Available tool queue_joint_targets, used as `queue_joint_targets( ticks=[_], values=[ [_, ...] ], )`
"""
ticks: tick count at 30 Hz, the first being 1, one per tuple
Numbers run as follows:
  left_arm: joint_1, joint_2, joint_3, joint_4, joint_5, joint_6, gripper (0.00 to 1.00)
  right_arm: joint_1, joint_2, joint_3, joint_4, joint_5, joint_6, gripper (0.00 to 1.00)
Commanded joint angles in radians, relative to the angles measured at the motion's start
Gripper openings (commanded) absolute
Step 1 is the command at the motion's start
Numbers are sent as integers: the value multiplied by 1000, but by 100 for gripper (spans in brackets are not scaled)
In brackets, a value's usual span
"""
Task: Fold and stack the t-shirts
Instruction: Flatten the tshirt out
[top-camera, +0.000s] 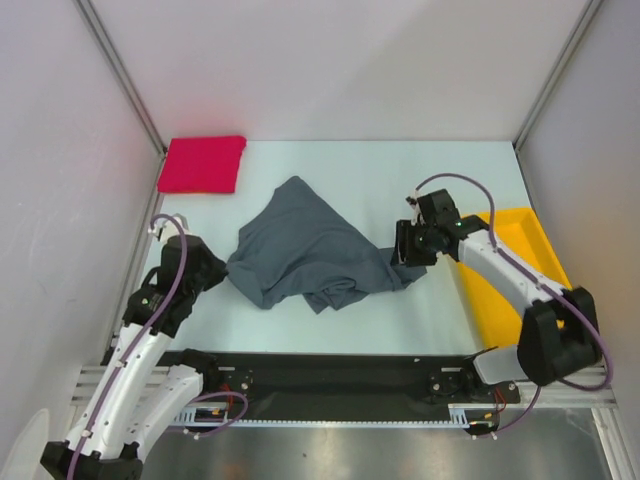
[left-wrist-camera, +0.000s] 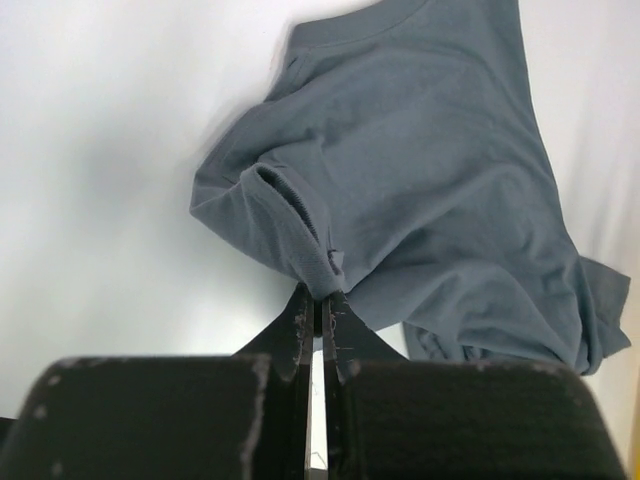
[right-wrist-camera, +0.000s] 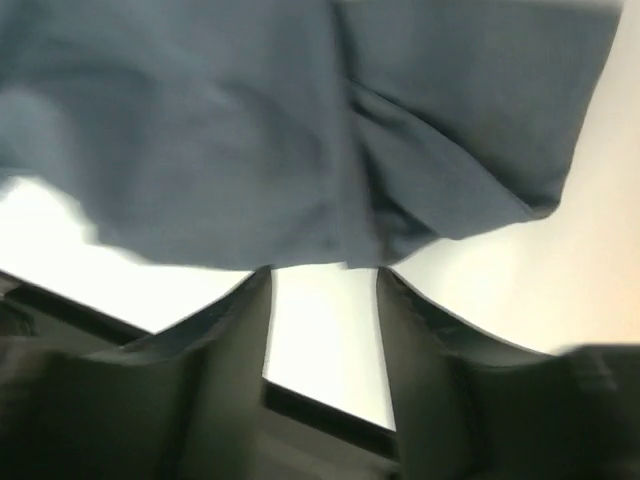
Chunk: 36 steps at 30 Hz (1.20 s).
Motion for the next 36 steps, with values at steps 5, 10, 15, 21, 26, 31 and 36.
queue_joint_targets(
  ticks=[5,10,15,21,26,31,36],
  values=[
    [9,-9,145,-24,50,-11,0,-48,169,-47,177,-66,19,41],
    [9,-6,173,-23,84,-1,0,-25,221,-59,190,-88,26,52],
    [11,3,188,-24,95,18,0,-7,215,-112,236,-74,63,47],
    [11,-21,281,-119,4,56,0,9,169,-35,134,160,88,0],
    [11,-148,337,-219,-109,88,0,47,-64,287,-170,392,85,0],
    [11,-207,354,-239,-200,99,0,72,-20,527,-172,481,5,0],
    [11,-105,462,-134,-243,165,0,10,434,947,17,399,-116,0]
  ],
)
